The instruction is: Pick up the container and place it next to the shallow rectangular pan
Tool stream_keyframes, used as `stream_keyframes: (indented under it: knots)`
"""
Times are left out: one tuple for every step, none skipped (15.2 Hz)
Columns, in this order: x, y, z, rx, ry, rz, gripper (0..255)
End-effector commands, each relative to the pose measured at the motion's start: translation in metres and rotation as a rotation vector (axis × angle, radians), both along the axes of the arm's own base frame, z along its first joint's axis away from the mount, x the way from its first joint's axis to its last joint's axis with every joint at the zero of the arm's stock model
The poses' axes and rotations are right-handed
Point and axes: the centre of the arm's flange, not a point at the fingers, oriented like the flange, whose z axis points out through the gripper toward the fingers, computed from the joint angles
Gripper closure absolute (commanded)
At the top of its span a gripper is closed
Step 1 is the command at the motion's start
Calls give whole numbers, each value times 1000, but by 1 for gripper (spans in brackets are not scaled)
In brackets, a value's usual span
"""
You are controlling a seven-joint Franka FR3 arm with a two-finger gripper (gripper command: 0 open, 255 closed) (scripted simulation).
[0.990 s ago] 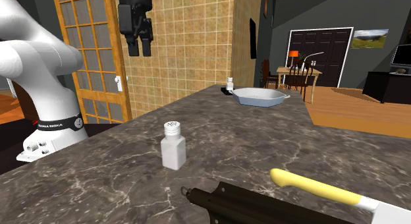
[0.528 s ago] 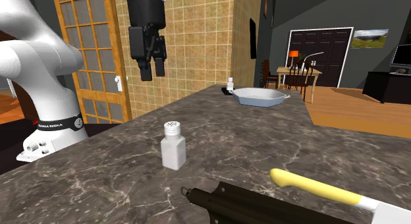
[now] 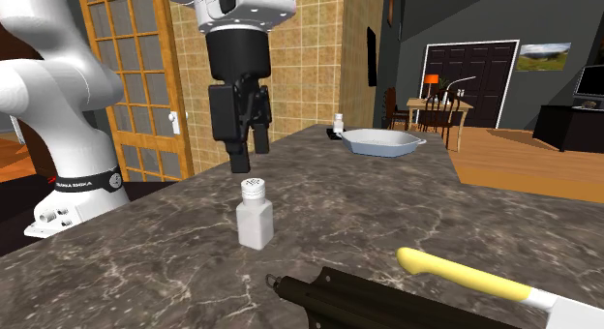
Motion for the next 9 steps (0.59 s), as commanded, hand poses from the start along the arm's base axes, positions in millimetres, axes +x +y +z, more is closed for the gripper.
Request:
stream_keyframes:
  knots:
    - [10, -18, -12, -5, -11, -18, 0]
    - [14, -25, -16, -6, -15, -24, 0]
    - [14, -25, -22, -6, -15, -24, 0]
    - [15, -25, -27, -6, -15, -24, 0]
    - [15, -25, -32, -6, -15, -24, 0]
    - [15, -26, -37, -6, -15, -24, 0]
    - [16, -26, -43, -6, -15, -24, 0]
    - [16, -26, -48, -6, -15, -24, 0]
    - [17, -26, -53, -6, -15, -24, 0]
